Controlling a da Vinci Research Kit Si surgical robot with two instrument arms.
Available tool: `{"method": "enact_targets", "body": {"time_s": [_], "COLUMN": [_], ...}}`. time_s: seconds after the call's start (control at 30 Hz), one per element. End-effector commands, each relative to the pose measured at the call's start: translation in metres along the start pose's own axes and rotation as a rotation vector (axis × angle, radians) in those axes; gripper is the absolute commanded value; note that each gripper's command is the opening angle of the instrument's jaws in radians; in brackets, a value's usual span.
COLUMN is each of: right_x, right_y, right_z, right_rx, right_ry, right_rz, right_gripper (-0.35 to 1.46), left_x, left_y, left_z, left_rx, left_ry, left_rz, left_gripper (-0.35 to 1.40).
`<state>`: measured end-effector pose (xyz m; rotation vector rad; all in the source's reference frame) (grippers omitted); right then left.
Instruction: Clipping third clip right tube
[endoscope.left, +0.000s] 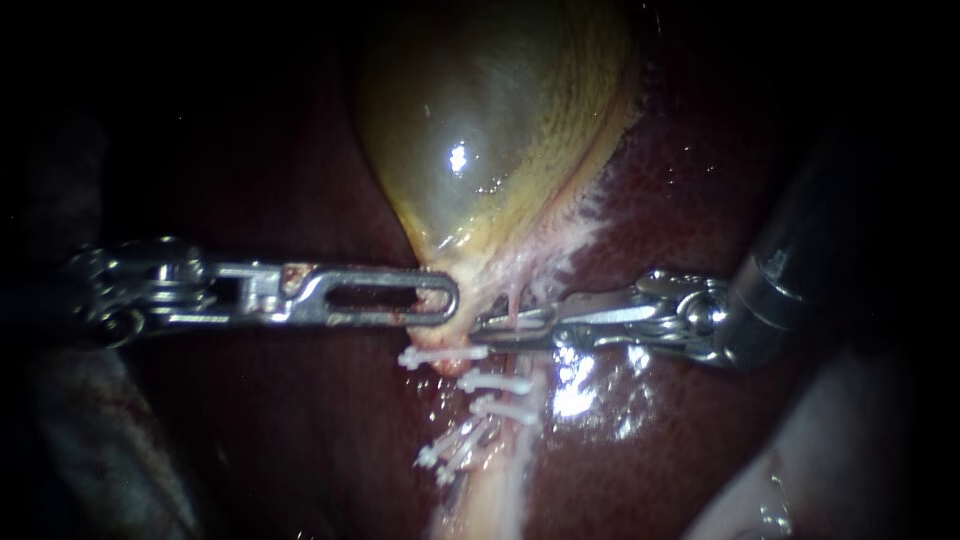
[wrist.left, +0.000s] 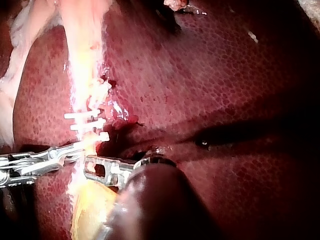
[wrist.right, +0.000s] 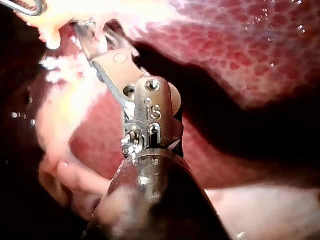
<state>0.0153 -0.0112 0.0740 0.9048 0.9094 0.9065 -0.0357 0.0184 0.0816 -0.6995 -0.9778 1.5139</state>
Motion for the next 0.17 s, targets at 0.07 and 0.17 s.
{"method": "enact_targets", "body": {"time_s": [0.07, 0.17], "right_x": [0.0, -0.0001], "right_y": [0.0, 0.0], "right_z": [0.0, 0.0], "right_rx": [0.0, 0.0], "right_ry": [0.0, 0.0], "right_rz": [0.0, -0.001], "right_gripper": [-0.35, -0.35], "left_x": [0.0, 0.0], "left_y": [0.0, 0.0], "left_z": [0.0, 0.0], "left_rx": [0.0, 0.0], "left_ry": [0.0, 0.0], "left_rz": [0.0, 0.0], "left_gripper": [-0.35, -0.35]}}
